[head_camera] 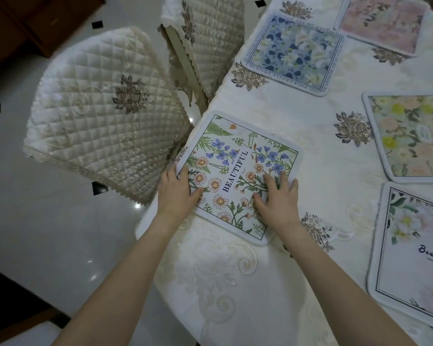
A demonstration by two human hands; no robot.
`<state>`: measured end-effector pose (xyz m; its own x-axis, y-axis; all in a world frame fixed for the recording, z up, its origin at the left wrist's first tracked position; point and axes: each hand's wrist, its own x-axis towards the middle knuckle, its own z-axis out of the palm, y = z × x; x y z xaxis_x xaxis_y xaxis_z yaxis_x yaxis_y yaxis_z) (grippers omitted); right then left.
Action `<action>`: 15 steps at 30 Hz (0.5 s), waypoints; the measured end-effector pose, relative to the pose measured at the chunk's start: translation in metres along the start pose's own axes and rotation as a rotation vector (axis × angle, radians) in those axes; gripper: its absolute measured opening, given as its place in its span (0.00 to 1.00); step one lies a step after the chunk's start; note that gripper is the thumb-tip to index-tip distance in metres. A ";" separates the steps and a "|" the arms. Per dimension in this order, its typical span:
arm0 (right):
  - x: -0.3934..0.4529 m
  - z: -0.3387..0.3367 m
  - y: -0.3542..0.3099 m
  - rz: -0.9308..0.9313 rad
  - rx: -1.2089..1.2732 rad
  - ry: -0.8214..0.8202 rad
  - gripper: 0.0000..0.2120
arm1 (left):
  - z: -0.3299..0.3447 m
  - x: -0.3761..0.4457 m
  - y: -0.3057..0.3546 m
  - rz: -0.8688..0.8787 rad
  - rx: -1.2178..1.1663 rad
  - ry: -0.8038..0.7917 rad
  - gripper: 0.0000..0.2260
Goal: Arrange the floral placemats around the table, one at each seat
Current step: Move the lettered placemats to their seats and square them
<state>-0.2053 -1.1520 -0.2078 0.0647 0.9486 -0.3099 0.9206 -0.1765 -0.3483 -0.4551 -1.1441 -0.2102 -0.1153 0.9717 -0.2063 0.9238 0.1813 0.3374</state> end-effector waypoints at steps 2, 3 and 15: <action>-0.001 -0.006 0.000 0.002 -0.061 0.018 0.28 | -0.006 -0.002 0.006 0.016 0.018 0.031 0.29; -0.003 -0.011 0.000 -0.007 -0.077 0.030 0.28 | -0.010 -0.003 0.011 0.036 0.024 0.057 0.28; -0.098 -0.120 0.026 -0.184 -0.017 0.312 0.25 | -0.089 -0.079 0.131 0.453 -0.001 0.240 0.25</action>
<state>-0.1416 -1.2178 -0.0807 0.0095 0.9990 0.0429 0.9337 0.0065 -0.3580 -0.3580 -1.1835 -0.0679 0.2155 0.9603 0.1771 0.9001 -0.2657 0.3454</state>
